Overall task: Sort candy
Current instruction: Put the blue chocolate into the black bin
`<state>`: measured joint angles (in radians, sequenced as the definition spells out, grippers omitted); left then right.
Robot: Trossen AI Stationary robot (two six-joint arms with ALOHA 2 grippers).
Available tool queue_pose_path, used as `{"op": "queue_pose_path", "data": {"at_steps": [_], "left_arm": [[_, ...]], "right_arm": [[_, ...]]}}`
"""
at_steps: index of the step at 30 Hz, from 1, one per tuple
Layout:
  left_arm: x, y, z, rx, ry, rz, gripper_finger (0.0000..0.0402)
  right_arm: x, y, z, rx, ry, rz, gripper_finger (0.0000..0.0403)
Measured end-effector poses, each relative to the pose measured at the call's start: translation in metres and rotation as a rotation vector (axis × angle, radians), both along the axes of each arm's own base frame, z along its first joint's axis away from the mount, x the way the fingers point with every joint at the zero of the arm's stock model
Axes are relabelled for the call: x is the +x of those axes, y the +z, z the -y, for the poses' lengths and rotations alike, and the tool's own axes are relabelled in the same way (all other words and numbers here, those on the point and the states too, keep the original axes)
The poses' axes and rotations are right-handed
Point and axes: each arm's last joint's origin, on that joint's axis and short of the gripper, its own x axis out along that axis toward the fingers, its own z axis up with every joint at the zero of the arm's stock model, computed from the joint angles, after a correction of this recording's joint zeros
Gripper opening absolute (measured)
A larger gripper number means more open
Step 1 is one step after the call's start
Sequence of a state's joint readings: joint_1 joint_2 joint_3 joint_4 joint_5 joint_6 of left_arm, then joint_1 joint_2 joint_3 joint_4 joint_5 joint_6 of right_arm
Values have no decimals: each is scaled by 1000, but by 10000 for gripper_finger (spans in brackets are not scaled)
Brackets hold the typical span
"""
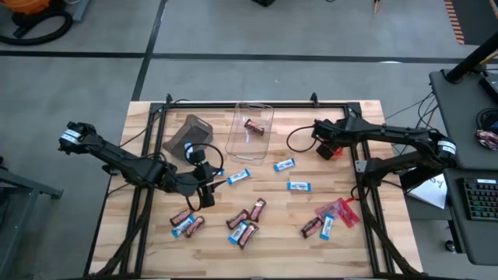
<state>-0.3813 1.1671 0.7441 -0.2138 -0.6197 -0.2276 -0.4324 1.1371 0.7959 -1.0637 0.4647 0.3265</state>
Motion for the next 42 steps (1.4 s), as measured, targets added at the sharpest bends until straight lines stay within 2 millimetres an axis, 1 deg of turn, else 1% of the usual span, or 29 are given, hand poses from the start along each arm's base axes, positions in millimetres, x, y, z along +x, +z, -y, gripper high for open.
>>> {"op": "queue_pose_path", "data": {"at_steps": [4, 7, 11, 14, 16, 19, 23, 25, 29, 33, 38, 42], "left_arm": [[0, 0, 0, -6, 3, 2, 160], [0, -1, 0, -22, 10, -1, 160], [-2, -3, 1, -83, 1, -22, 160], [-3, -5, 2, -145, -16, -42, 160], [-4, -7, 3, -176, -33, -71, 160], [-9, -13, 2, -183, -57, -160, 160], [-17, -23, -2, -148, -12, -285, 160], [-17, -29, -4, -131, 8, -333, 160], [-7, -41, -6, -104, 28, -378, 160], [5, -60, -11, -51, 58, -446, 160], [16, -82, -20, -5, 86, -540, 160], [24, -96, -27, 31, 95, -583, 160]], "right_arm": [[0, 1, -1, 1, -13, 15, 147], [2, 5, -2, 37, -23, 52, 145], [10, 16, -4, 91, -18, 136, 144], [19, 28, -9, 116, 14, 201, 146], [25, 37, -15, 121, 48, 238, 146], [34, 50, -27, 125, 114, 290, 142], [44, 65, -48, 127, 191, 355, 139], [49, 71, -59, 131, 233, 385, 140], [57, 80, -78, 134, 328, 464, 144], [63, 85, -91, 137, 393, 520, 142], [63, 87, -100, 133, 429, 525, 143], [62, 85, -102, 130, 422, 523, 142]]}}
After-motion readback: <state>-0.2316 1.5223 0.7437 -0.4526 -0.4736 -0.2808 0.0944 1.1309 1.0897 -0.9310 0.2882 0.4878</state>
